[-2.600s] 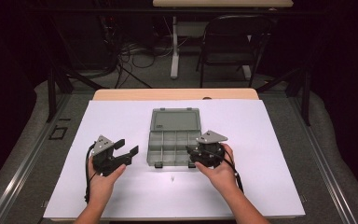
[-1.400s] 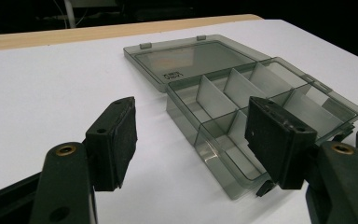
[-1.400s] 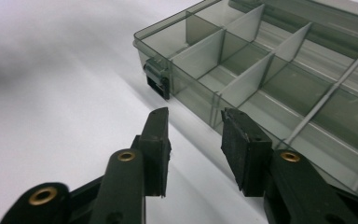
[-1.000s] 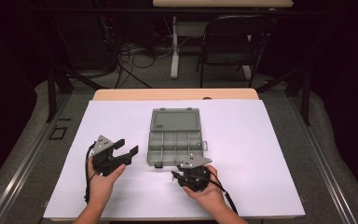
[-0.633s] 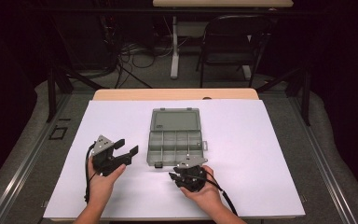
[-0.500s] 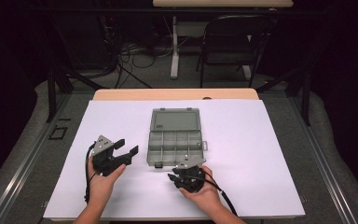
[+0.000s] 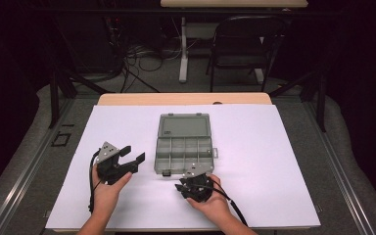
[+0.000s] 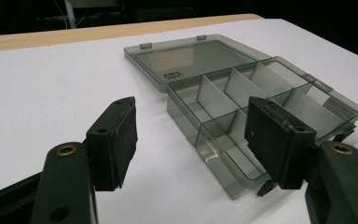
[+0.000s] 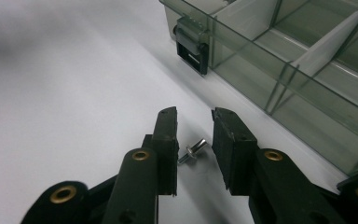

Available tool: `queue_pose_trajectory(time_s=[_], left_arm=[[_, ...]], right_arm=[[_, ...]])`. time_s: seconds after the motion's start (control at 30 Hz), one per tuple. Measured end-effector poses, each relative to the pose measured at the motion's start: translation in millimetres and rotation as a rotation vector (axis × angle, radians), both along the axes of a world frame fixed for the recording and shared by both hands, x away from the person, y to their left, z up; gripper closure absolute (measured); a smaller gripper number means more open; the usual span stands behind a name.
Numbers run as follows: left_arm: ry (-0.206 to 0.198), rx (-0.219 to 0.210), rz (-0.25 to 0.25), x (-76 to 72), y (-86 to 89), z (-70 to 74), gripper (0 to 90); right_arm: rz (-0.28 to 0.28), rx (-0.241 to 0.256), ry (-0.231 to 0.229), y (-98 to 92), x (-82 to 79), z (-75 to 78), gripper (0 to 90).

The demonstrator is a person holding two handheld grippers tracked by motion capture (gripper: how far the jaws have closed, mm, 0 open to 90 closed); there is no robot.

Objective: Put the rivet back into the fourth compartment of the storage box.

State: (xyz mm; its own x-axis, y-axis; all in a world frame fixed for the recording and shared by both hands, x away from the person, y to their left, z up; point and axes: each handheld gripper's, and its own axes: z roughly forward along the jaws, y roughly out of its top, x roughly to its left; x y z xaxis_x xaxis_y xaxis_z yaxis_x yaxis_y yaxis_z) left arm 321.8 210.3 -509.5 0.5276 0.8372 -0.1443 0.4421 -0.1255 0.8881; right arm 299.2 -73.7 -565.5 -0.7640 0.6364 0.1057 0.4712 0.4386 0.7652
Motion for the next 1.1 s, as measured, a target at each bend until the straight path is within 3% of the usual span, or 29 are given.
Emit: queue_pose_trajectory(time_s=[0.23,0.6,1.1], left_arm=[[-0.001,0.000,0.000,-0.1,-0.2,0.0,34.4],[0.002,0.001,-0.002,0.0,-0.2,-0.2,34.4],[-0.004,0.003,-0.003,0.0,0.2,0.5,34.4]], right_arm=[[0.019,0.010,0.006,4.1,-2.2,-0.8,72.4],[0.029,-0.019,0.013,8.2,-0.1,-0.3,82.8],[0.037,-0.014,-0.005,7.6,-0.5,3.3,83.1]])
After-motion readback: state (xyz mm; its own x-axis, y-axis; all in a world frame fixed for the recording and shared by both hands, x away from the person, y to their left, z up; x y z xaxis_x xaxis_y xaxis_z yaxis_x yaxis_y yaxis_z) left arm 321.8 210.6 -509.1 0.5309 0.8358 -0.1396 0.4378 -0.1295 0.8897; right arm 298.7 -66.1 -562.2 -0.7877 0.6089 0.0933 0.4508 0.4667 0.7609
